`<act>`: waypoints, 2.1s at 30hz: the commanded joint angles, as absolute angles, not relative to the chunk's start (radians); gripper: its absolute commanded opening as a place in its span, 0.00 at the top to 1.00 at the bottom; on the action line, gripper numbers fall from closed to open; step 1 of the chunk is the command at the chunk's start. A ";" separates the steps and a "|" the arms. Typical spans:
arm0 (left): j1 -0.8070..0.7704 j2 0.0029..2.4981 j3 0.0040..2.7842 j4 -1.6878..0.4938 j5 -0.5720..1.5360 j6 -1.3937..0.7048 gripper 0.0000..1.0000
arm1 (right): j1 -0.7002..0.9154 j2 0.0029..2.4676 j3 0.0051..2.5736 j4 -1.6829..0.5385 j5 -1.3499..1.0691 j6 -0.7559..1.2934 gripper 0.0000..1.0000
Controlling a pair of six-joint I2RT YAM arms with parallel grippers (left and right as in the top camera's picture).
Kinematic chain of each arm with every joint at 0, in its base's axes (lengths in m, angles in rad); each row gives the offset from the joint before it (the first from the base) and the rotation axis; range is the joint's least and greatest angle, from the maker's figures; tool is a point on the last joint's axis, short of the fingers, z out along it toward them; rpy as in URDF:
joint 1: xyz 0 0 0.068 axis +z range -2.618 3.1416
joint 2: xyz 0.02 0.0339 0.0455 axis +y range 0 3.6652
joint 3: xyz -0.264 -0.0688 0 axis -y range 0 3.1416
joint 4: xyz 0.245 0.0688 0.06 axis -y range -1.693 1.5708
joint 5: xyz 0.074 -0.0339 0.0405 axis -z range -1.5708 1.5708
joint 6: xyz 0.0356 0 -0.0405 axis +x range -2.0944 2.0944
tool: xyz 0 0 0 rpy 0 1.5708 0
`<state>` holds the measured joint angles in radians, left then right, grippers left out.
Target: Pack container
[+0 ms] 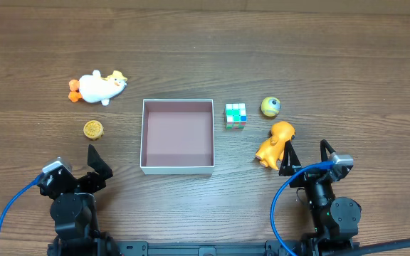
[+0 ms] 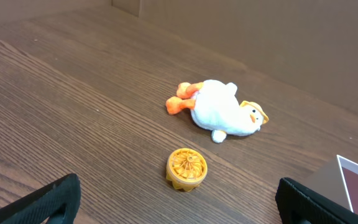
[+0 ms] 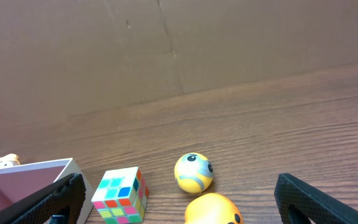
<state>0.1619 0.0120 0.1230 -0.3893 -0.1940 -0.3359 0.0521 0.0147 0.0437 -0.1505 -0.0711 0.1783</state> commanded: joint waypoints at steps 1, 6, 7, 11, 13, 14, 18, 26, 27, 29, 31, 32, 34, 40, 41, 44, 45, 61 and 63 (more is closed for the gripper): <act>0.141 0.004 0.114 -0.385 -0.183 -0.314 0.00 | 0.048 0.003 0.038 -0.142 -0.073 0.167 0.00; 0.141 0.004 0.114 -0.385 -0.183 -0.314 0.00 | 0.048 0.003 0.038 -0.142 -0.073 0.167 0.00; 0.141 0.004 0.114 -0.385 -0.183 -0.314 0.00 | 0.048 0.003 0.038 -0.142 -0.073 0.167 0.00; 0.141 0.004 0.114 -0.385 -0.183 -0.314 0.00 | 0.048 0.003 0.038 -0.142 -0.073 0.167 0.00; 0.141 0.004 0.114 -0.385 -0.183 -0.314 0.00 | 0.048 0.003 0.038 -0.142 -0.073 0.167 0.00; 0.141 0.004 0.114 -0.385 -0.183 -0.314 0.00 | 0.048 0.003 0.038 -0.142 -0.073 0.167 0.00; 0.141 0.004 0.114 -0.385 -0.183 -0.314 0.00 | 0.048 0.003 0.038 -0.142 -0.073 0.167 0.00; 0.141 0.004 0.114 -0.385 -0.183 -0.314 0.00 | 0.048 0.003 0.038 -0.142 -0.073 0.167 0.00; 0.141 0.004 0.114 -0.385 -0.183 -0.314 0.00 | 0.048 0.003 0.038 -0.142 -0.073 0.167 0.00; 0.141 0.004 0.114 -0.385 -0.183 -0.314 0.00 | 0.048 0.003 0.038 -0.142 -0.073 0.167 0.00; 0.141 0.004 0.114 -0.385 -0.183 -0.314 0.00 | 0.048 0.003 0.038 -0.142 -0.073 0.167 0.00; 0.141 0.004 0.114 -0.385 -0.183 -0.314 0.00 | 0.048 0.003 0.038 -0.142 -0.073 0.167 0.00; 0.141 0.004 0.114 -0.385 -0.183 -0.314 0.00 | 0.048 0.003 0.038 -0.142 -0.073 0.167 0.00; 0.141 0.004 0.114 -0.385 -0.183 -0.314 0.00 | 0.048 0.003 0.038 -0.142 -0.073 0.167 0.00; 0.141 0.004 0.114 -0.385 -0.183 -0.314 0.00 | 0.048 0.003 0.038 -0.142 -0.073 0.167 0.00; 0.141 0.004 0.114 -0.385 -0.183 -0.314 0.00 | 0.048 0.003 0.038 -0.142 -0.034 0.167 0.00; 0.141 0.004 0.114 -0.385 -0.183 -0.314 0.00 | 0.048 0.003 0.038 -0.142 -0.027 0.167 0.00; 0.141 0.004 0.114 -0.385 -0.183 -0.314 0.00 | 0.048 0.287 0.576 -0.540 -0.140 0.256 0.00; 0.141 0.004 0.114 -0.385 -0.183 -0.314 0.00 | 0.049 0.428 0.701 -0.641 -0.171 0.206 0.00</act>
